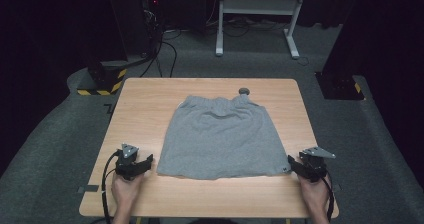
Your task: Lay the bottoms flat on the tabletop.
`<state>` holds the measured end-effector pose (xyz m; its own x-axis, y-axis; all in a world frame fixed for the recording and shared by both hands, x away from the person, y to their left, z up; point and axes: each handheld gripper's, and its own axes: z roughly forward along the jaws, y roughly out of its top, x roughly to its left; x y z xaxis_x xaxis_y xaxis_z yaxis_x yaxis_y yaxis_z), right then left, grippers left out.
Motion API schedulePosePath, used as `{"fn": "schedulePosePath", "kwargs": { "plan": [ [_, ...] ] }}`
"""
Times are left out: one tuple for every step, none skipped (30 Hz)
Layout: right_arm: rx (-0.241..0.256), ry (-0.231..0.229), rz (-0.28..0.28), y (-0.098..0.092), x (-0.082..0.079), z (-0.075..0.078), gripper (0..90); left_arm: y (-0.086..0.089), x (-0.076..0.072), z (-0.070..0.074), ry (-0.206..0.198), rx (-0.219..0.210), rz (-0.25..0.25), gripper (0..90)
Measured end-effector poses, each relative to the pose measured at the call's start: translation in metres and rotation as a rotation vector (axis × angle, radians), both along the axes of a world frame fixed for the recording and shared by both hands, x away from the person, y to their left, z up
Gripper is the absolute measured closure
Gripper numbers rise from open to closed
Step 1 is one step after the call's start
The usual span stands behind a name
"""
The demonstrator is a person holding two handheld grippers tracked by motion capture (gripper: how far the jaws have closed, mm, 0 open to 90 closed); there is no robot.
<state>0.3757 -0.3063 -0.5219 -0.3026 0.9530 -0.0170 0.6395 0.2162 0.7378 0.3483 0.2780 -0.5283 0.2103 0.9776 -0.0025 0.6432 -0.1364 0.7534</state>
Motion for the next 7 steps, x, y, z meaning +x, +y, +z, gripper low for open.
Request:
{"fn": "schedulePosePath", "kwargs": {
  "plan": [
    [-0.001,-0.001,0.001,-0.0001,0.0001,0.0000,49.1,-0.0002,0.0000,0.0000,0.000,0.001,0.001,34.4],
    [0.000,0.000,0.000,0.0000,0.0000,0.0000,49.1,-0.0002,0.0000,0.0000,-0.001,0.001,0.001,34.4],
    [0.000,0.000,0.000,0.0000,0.0000,0.0000,49.1,0.0000,0.0000,0.0000,0.000,0.002,0.000,34.4],
    [0.000,0.000,0.000,0.0000,0.0000,0.0000,49.1,-0.0001,0.0000,0.0000,-0.001,0.003,0.001,34.4],
    [0.000,0.000,0.000,0.0000,0.0000,0.0000,49.1,-0.0001,0.0000,0.0000,-0.001,0.003,0.001,34.4],
    [0.001,0.000,0.000,0.0000,0.0000,0.0000,49.1,-0.0001,0.0000,0.0000,-0.001,0.003,0.001,34.4],
    [0.001,0.001,0.000,0.0000,0.0000,0.0000,48.7,-0.0002,-0.0001,0.0000,0.000,0.003,0.001,34.4]
  ]
}}
